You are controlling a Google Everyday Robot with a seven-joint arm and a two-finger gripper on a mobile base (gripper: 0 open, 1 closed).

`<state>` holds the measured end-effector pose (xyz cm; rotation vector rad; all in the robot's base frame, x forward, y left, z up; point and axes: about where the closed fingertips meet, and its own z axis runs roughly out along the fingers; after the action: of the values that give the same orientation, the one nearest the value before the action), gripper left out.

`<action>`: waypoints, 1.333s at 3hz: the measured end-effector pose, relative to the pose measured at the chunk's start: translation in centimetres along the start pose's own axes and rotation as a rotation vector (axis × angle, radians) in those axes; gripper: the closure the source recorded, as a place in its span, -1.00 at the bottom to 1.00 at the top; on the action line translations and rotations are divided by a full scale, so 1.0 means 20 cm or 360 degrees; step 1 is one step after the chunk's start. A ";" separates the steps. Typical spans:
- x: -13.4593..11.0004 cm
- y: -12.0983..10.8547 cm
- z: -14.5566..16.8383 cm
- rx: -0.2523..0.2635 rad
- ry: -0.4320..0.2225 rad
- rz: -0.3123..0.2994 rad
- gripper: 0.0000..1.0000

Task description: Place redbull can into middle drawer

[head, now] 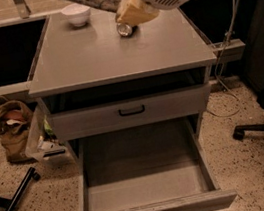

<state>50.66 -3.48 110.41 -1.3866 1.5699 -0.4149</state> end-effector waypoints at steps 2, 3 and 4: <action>0.29 0.70 0.45 -0.0472 0.0221 -0.0022 1.00; 0.39 0.83 0.63 -0.0572 0.0248 -0.0067 1.00; 0.39 0.82 0.62 -0.0562 0.0250 -0.0061 1.00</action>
Offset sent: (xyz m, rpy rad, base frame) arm 0.0447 0.0034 -0.4012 -0.2938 0.6888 0.0632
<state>52.28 -1.54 88.56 -1.6869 1.8099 -0.2827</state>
